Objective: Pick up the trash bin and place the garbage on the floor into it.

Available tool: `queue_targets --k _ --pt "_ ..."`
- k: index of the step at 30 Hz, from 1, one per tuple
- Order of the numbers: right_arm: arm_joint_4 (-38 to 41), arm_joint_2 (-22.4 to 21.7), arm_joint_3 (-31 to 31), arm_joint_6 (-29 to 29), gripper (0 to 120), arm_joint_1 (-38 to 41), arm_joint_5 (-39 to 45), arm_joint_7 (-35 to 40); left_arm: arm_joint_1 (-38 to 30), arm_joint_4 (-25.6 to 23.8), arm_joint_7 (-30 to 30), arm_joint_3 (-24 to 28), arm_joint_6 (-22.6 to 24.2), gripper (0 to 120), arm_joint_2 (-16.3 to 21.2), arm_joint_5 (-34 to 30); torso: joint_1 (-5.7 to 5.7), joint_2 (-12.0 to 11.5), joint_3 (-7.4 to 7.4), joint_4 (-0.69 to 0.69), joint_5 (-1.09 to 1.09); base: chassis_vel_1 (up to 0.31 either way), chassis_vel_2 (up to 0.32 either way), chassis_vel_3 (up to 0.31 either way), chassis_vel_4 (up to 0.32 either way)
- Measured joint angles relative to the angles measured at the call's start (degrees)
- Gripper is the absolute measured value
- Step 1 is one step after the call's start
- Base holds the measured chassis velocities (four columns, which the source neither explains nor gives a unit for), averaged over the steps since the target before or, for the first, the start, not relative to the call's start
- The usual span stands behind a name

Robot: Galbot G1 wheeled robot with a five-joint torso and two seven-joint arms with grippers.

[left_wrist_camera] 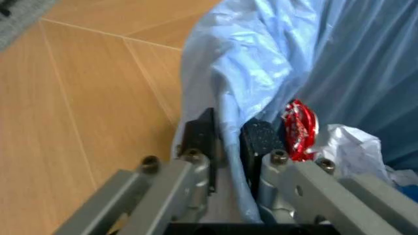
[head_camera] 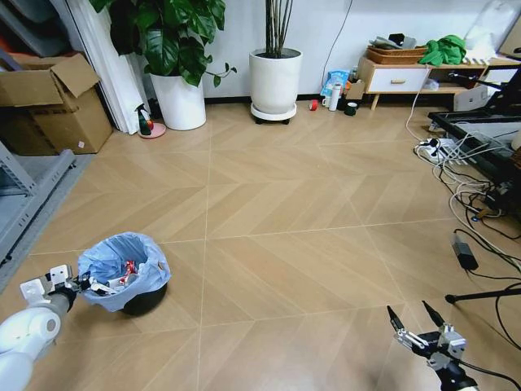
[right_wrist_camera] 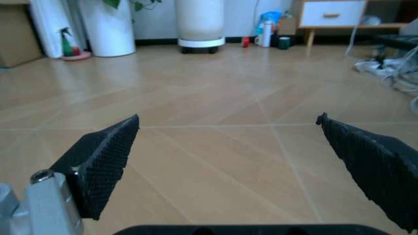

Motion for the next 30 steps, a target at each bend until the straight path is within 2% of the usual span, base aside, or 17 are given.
queue_targets --k 1,2,6,7,9,10,11,12,13,16,17,20,22,25,30 --pt "0.19 -0.17 -0.18 -0.08 100 0.04 -0.47 0.88 0.21 -0.25 -0.41 -0.16 -0.92 19 0.07 0.37 0.0 0.0 0.0 0.01 -0.01 0.0 0.0 0.0 0.0" --pt "1.04 -1.13 -0.79 -0.6 100 -0.03 -0.45 1.68 1.08 -1.79 -1.3 -1.45 -2.0 33 0.61 0.36 0.0 0.0 0.0 0.01 0.04 0.0 0.0 0.0 0.0" --pt "3.2 -2.94 -1.79 -2.28 100 -0.21 2.87 3.09 1.76 -5.18 -2.1 -2.35 -2.39 48 2.1 -0.68 0.0 0.0 0.0 0.02 0.03 0.0 0.0 0.0 0.0" --pt "3.2 -2.94 -1.79 -2.28 100 -0.21 2.87 3.09 1.76 -5.18 -2.1 -2.35 -2.39 48 2.1 -0.68 0.0 0.0 0.0 0.02 0.03 0.0 0.0 0.0 0.0" --pt "4.21 -5.07 -2.81 -3.6 100 1.1 5.04 4.02 1.97 -8.32 -2.36 -2.35 -2.34 59 3.07 -1.09 0.0 0.0 0.0 -0.02 0.04 0.0 0.0 0.0 0.0" --pt "4.21 -5.07 -2.81 -3.6 100 1.1 5.04 4.02 1.97 -8.32 -2.36 -2.35 -2.34 59 3.07 -1.09 0.0 0.0 0.0 -0.02 0.04 0.0 0.0 0.0 0.0" --pt "4.29 -5.97 -3.21 -3.9 100 1.97 5.52 4.23 2.1 -9.49 -2.42 -2.22 -2.3 65 3.38 -1.12 0.0 0.0 0.0 0.02 0.04 0.0 0.0 0.0 0.0" --pt "4.16 -7.23 -4.24 -4.29 100 3.63 6.22 4.72 2.72 -11.36 -2.45 -2.23 -2.26 69 3.72 -1.09 0.0 0.0 0.0 -0.07 0.02 0.0 0.0 0.0 0.0" --pt "4.16 -7.23 -4.24 -4.29 100 3.63 6.22 4.72 2.72 -11.36 -2.45 -2.23 -2.26 69 3.72 -1.09 0.0 0.0 0.0 -0.07 0.02 0.0 0.0 0.0 0.0" --pt "2.56 -9.75 -7.26 -4.43 100 9.23 7.65 5.65 7.8 -16.08 -2.12 -5.5 -2.64 84 3.49 0.03 0.0 0.0 0.0 0.0 0.05 0.0 0.0 0.0 0.0" --pt "2.56 -9.75 -7.26 -4.43 100 9.23 7.65 5.65 7.8 -16.08 -2.12 -5.5 -2.64 84 3.49 0.03 0.0 0.0 0.0 0.0 0.05 0.0 0.0 0.0 0.0" --pt "0.99 -10.56 -9.56 -4.17 100 15.23 8.56 6.4 12.29 -20.83 0.06 -8.76 -4.44 98 1.02 4.32 0.0 0.0 0.0 0.04 0.05 0.0 0.0 0.0 0.0" --pt "0.77 -10.47 -9.89 -3.98 100 16.3 8.77 6.54 12.96 -21.56 1.05 -9.16 -5.18 99 0.12 5.86 0.0 0.0 0.0 0.04 0.05 0.0 0.0 0.0 0.0" --pt "0.23 -9.41 -10.66 -3.28 100 18.94 9.01 6.54 14.2 -23.93 3.48 -9.6 -6.86 100 -3.74 9.54 0.0 0.0 0.0 0.0 0.02 0.0 0.0 0.0 0.0" --pt "-0.82 -7.51 -11.93 -2.47 100 21.05 8.76 5.18 14.34 -24.78 5.67 -8.98 -7.94 100 -7.33 12.9 0.0 0.0 0.0 -0.01 0.03 0.0 0.0 0.0 0.0"
